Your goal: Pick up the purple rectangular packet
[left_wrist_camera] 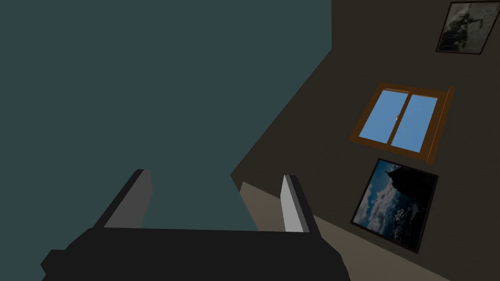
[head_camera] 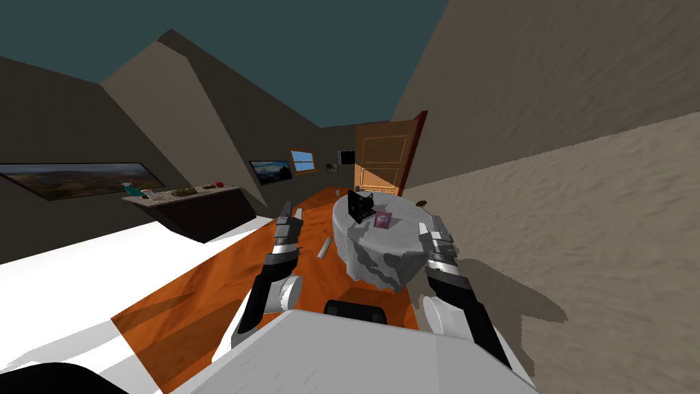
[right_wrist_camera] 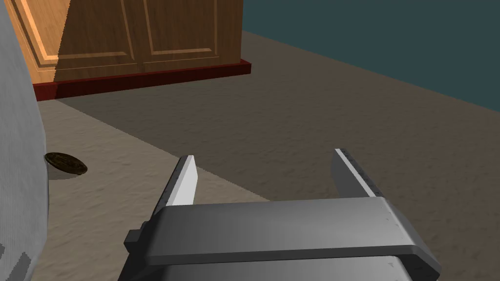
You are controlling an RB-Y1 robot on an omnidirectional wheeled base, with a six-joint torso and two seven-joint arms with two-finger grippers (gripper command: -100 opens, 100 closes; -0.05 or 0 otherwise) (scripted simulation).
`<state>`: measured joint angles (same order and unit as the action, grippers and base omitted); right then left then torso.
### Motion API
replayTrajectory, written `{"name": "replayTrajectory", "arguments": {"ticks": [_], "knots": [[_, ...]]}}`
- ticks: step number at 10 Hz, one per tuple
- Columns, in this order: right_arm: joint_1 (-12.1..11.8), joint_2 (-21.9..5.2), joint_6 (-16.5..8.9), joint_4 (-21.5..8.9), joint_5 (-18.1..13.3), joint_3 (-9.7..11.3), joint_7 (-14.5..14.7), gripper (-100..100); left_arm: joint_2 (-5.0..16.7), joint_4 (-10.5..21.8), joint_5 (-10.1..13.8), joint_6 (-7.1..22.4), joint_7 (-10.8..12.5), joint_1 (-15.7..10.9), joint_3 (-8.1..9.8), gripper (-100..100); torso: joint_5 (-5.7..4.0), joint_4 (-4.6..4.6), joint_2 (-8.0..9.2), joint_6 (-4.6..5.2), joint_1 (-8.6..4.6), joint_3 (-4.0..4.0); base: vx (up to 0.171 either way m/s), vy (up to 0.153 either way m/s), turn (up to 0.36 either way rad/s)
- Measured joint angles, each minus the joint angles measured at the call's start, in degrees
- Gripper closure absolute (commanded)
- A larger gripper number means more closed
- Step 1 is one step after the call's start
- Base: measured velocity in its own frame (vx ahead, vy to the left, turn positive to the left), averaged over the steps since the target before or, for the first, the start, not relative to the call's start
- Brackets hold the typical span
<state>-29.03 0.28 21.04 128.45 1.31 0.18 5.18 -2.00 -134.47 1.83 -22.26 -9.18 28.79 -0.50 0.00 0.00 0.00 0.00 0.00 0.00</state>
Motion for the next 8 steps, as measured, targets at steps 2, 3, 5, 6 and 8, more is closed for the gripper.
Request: {"name": "replayTrajectory", "arguments": {"ticks": [2, 3, 5, 6, 8], "knots": [[0.2, -2.8, 0.6, -0.2, 0.3, 0.1, 0.2, -100, 0.0, 0.0, 0.0, 0.0, 0.0, 0.0, -0.01, 0, 0.07, 0.02, 0.07, -0.01, 0.32, 0.04, -0.026, 0.112, 0.073], [0.5, -4.4, 0.9, -0.3, 0.5, 0.3, 0.4, -100, 0.0, 0.0, 0.0, 0.0, 0.0, 0.0, -0.01, 0, 0.10, 0.02, 0.10, -0.02, 0.44, 0.06, -0.037, 0.167, 0.105], [1.0, -7.2, 1.6, -0.6, 0.8, 0.5, 0.8, -100, 0.0, 0.0, 0.0, 0.0, 0.0, 0.0, -0.01, 0, 0.13, 0.03, 0.14, 0.00, 0.52, 0.08, -0.035, 0.124, 0.043], [1.2, -8.8, 2.2, -0.9, 1.0, 0.6, 1.0, -100, 0.0, 0.0, 0.0, 0.0, 0.0, 0.0, -0.01, 0, 0.11, 0.03, 0.14, -0.01, 0.45, 0.08, -0.058, 0.151, 0.162], [1.5, -11.9, 3.4, -1.4, 1.4, 0.9, 1.3, -100, 0.0, 0.0, 0.0, 0.0, 0.0, 0.0, -0.01, 0, 0.11, 0.03, 0.13, 0.00, 0.45, 0.08, -0.018, 0.126, 0.074]]}}
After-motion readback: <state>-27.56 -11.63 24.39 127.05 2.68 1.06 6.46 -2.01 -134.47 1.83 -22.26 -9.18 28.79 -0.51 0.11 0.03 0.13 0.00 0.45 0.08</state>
